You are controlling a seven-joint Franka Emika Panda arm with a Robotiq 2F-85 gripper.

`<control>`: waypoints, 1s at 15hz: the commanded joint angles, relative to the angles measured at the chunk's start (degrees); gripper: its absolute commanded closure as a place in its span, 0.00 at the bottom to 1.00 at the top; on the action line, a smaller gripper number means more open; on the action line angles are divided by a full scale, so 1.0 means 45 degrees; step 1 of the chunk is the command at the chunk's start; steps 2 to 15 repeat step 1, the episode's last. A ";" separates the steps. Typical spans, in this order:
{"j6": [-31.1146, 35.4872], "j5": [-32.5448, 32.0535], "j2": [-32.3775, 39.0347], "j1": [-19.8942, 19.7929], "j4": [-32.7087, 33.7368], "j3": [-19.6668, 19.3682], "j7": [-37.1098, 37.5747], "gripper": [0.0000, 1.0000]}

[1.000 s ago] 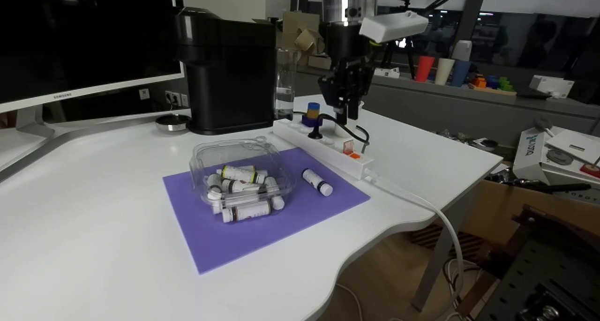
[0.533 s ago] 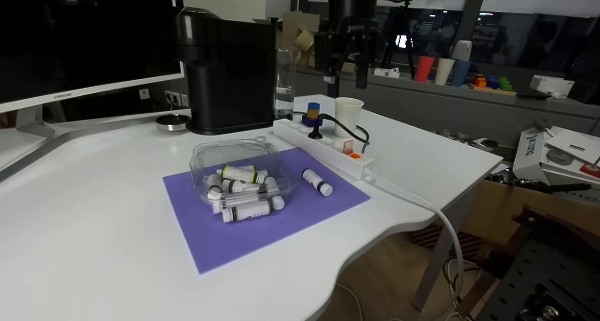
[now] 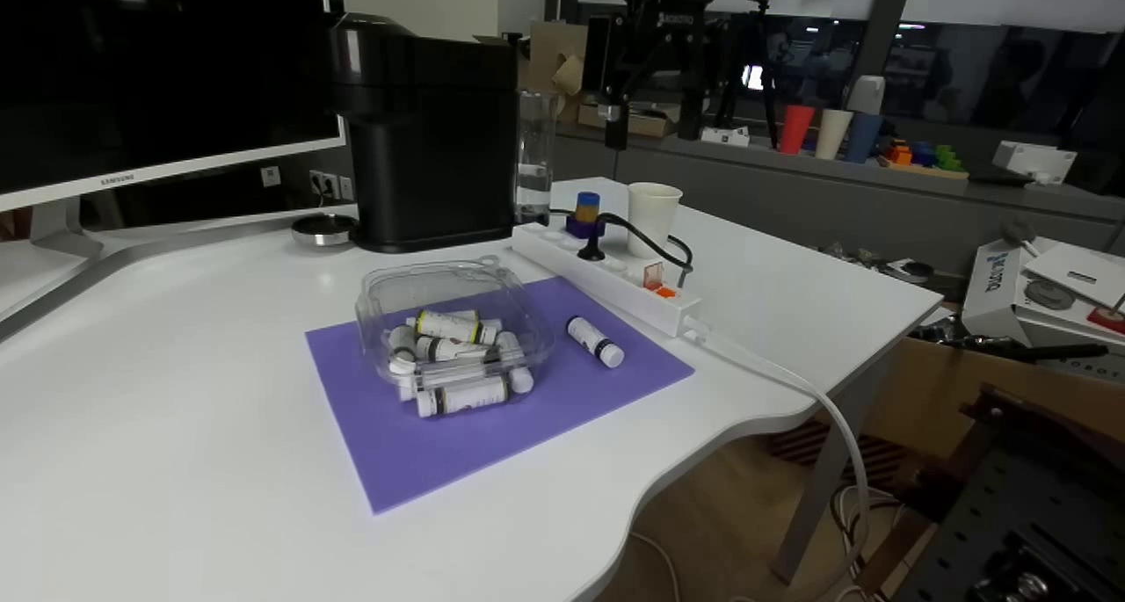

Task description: Turn off the first switch on the extension cord

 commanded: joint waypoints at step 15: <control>-0.0322 0.0275 -0.0176 -0.0291 -0.0095 -0.0135 0.0520 0.00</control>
